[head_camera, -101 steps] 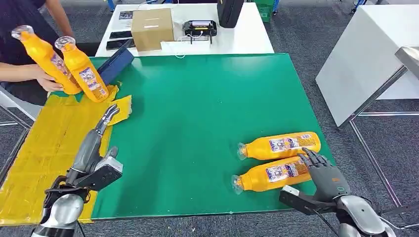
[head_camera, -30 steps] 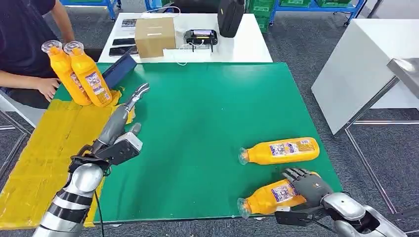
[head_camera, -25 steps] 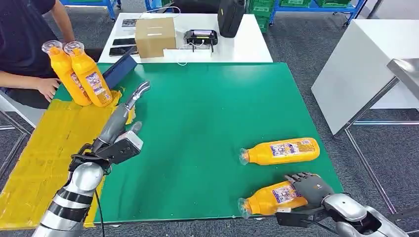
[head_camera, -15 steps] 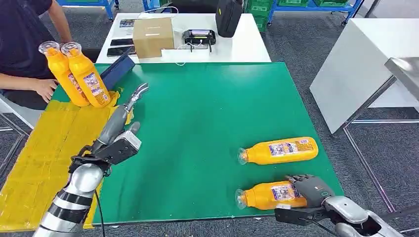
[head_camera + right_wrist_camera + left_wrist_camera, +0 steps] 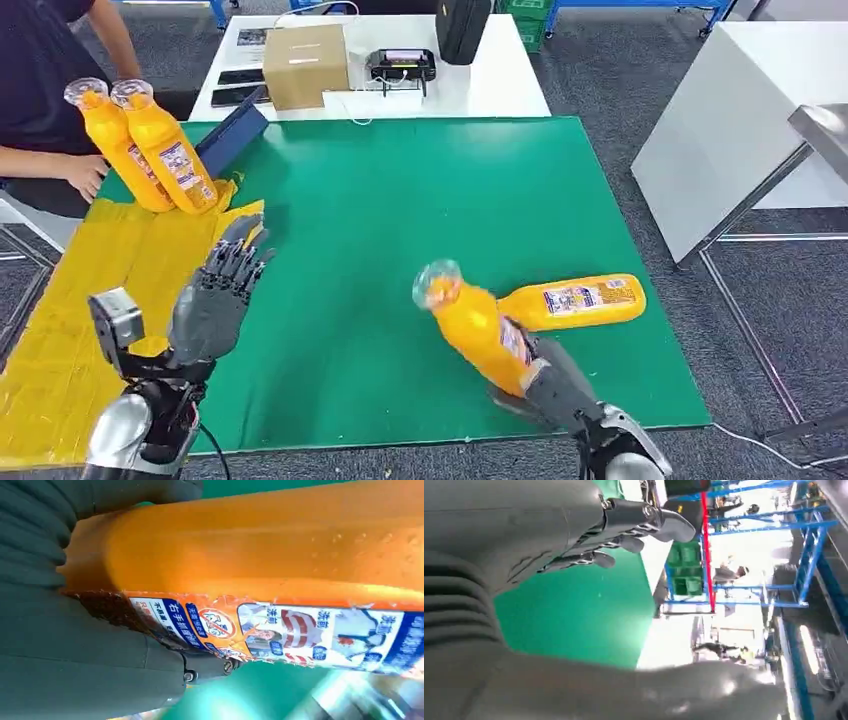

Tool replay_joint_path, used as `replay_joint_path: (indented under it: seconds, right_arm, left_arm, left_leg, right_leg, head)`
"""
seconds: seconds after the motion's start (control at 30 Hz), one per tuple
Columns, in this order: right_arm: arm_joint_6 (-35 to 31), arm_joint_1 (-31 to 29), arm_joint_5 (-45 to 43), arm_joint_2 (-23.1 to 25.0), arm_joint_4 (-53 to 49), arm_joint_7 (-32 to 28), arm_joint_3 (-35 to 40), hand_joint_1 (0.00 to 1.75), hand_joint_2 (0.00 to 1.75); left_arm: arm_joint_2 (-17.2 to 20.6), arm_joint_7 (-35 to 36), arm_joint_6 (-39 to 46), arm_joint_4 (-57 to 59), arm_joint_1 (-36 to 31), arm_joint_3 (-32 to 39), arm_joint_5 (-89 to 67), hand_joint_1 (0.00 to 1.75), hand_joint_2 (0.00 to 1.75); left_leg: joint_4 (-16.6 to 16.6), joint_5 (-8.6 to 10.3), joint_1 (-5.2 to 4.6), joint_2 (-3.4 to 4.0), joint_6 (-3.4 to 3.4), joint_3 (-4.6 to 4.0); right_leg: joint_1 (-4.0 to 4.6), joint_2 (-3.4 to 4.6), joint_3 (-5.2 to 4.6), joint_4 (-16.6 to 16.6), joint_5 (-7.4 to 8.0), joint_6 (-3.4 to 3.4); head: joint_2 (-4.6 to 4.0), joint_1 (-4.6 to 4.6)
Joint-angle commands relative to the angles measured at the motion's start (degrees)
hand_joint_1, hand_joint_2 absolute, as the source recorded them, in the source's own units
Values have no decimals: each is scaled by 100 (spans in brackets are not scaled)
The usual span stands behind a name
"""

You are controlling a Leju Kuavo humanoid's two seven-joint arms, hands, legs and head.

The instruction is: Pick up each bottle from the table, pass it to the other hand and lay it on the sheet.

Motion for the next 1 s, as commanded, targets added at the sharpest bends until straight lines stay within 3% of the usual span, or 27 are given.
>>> replay_joint_path:
  seconds: [0.03, 0.4, 0.7, 1.0]
  right_arm:
    - [-243, -237, -119, 1246, -513, -116, -479, 175, 175]
    - [-214, -595, 38, 1340, -83, -154, 284, 175, 175]
    - [268, -925, 624, 870, 28, -33, 1601, 175, 175]
    - [571, -1398, 328, 579, 62, 25, 2435, 175, 175]
  left_arm:
    - [-250, 45, -21, -408, 196, -453, 59, 0, 175]
    - [-325, -106, 18, -510, 153, -1098, -126, 0, 175]
    - [-345, -55, 28, -326, 22, -1156, -101, 0, 175]
    - [-217, 124, -364, 39, -62, -1255, 354, 0, 175]
  left_leg:
    - [1, -1, -3, -6, -4, -3]
    - [-2, 1, -7, -13, -7, -13]
    - [-2, 2, -2, -7, -3, -25]
    - [-8, 2, -10, -12, -4, -18]
  right_leg:
    - [-4, 14, -5, 7, -4, -6]
    - [-7, 24, -12, 7, -3, -9]
    - [-1, 14, -20, 1, 2, -4]
    - [-10, 26, -19, 4, -1, -7]
  head:
    - [0, -4]
    - [0, -2]
    - [0, -2]
    - [0, -2]
